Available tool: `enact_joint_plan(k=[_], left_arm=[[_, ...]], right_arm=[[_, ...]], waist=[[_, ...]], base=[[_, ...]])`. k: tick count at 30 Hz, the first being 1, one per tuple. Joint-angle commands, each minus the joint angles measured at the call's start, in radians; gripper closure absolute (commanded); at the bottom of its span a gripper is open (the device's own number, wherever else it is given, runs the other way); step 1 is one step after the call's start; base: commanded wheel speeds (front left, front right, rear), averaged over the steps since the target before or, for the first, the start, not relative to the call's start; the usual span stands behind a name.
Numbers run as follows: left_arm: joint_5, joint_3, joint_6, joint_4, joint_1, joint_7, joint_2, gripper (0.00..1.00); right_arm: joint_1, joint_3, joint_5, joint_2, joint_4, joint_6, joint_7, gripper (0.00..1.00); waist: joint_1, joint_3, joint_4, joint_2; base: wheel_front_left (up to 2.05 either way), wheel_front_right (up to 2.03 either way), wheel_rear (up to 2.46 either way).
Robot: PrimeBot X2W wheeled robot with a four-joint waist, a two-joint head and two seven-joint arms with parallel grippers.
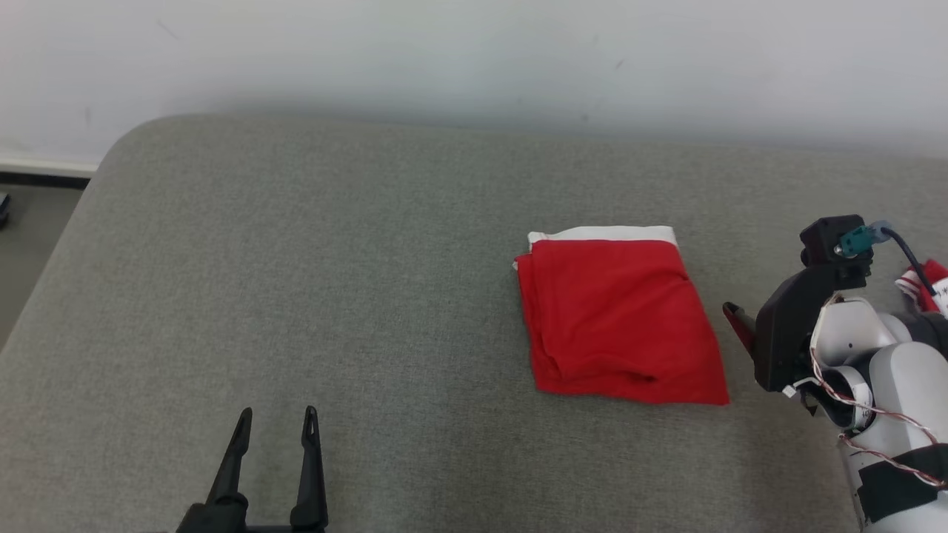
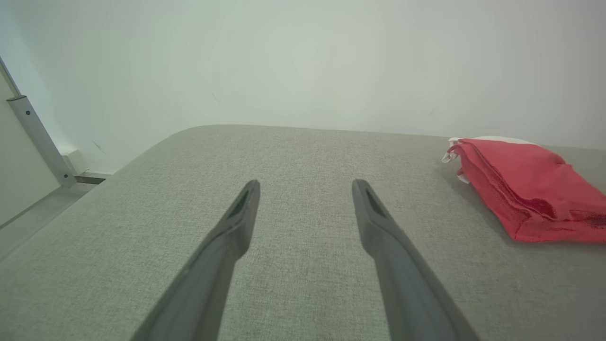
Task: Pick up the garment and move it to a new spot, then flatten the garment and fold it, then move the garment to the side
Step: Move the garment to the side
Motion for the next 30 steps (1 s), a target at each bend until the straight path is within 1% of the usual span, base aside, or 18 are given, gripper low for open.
enact_joint_plan(k=[1, 6, 9, 13, 14, 15, 16, 17, 18, 19, 25, 27, 30], left_arm=[[-0.010, -0.005, 0.005, -0.006, -0.022, -0.003, -0.001, 0.00], [-0.027, -0.032, 0.013, -0.006, -0.046, -0.003, -0.001, 0.00], [-0.035, -0.047, 0.021, -0.004, -0.062, -0.003, -0.001, 0.00], [-0.045, -0.058, 0.026, 0.002, -0.076, -0.003, -0.001, 0.00], [-0.046, -0.059, 0.027, 0.004, -0.078, -0.003, -0.001, 0.00], [-0.046, -0.059, 0.027, 0.004, -0.078, -0.003, -0.001, 0.00], [-0.047, -0.061, 0.028, 0.005, -0.079, -0.003, -0.001, 0.00], [-0.046, -0.062, 0.029, 0.007, -0.079, -0.003, -0.001, 0.00], [-0.046, -0.061, 0.031, 0.007, -0.079, -0.003, -0.001, 0.00], [-0.046, -0.061, 0.033, 0.007, -0.079, -0.003, -0.001, 0.00], [-0.037, -0.053, 0.034, 0.002, -0.074, -0.003, -0.001, 0.00], [-0.031, -0.042, 0.032, -0.001, -0.071, -0.003, -0.001, 0.00], [-0.019, -0.030, 0.024, -0.004, -0.064, -0.003, -0.001, 0.00]], right_arm=[[-0.024, -0.003, -0.001, -0.009, 0.016, -0.003, 0.013, 0.00], [-0.078, -0.001, -0.034, -0.021, 0.087, -0.003, 0.030, 0.00], [-0.092, -0.021, -0.025, 0.003, 0.131, -0.003, 0.022, 0.00], [-0.092, -0.001, -0.034, 0.025, 0.182, -0.003, 0.033, 0.00], [-0.086, 0.008, -0.040, 0.031, 0.195, -0.003, 0.042, 0.07], [-0.086, 0.008, -0.040, 0.031, 0.195, -0.003, 0.042, 0.07], [-0.079, 0.016, -0.041, 0.036, 0.205, -0.003, 0.052, 0.14], [-0.076, 0.023, -0.041, 0.039, 0.213, -0.002, 0.057, 0.35], [-0.072, 0.033, -0.045, 0.039, 0.216, -0.002, 0.056, 0.86], [-0.068, 0.040, -0.043, 0.036, 0.219, -0.002, 0.054, 1.00], [-0.055, 0.080, -0.015, 0.017, 0.195, -0.001, 0.032, 1.00], [-0.059, 0.102, -0.007, 0.007, 0.181, -0.001, 0.017, 1.00], [-0.077, 0.135, -0.007, -0.025, 0.158, -0.001, -0.013, 1.00]], waist=[[-0.0002, 0.078, 0.077, -0.0002], [-0.0002, 0.133, 0.127, -0.0002], [-0.0002, 0.155, 0.153, -0.0002], [-0.0002, 0.169, 0.171, -0.0002], [-0.0002, 0.169, 0.172, -0.0002], [-0.0002, 0.169, 0.172, -0.0002], [-0.0002, 0.169, 0.173, -0.0002], [-0.0002, 0.168, 0.172, -0.0002], [-0.0002, 0.166, 0.170, -0.0002], [-0.0002, 0.163, 0.166, -0.0002], [-0.0002, 0.132, 0.113, -0.0002], [-0.0002, 0.117, 0.082, -0.0002], [-0.0002, 0.091, 0.031, -0.0002]], base=[[0.00, 0.00, 0.00], [0.00, 0.00, 0.00], [0.00, 0.00, 0.00], [0.00, 0.00, 0.00], [0.00, 0.00, 0.00], [0.00, 0.00, 0.00], [0.00, 0.00, 0.00], [0.00, 0.00, 0.00], [0.00, 0.00, 0.00], [0.00, 0.00, 0.00], [0.00, 0.00, 0.00], [0.00, 0.00, 0.00], [0.00, 0.00, 0.00]])
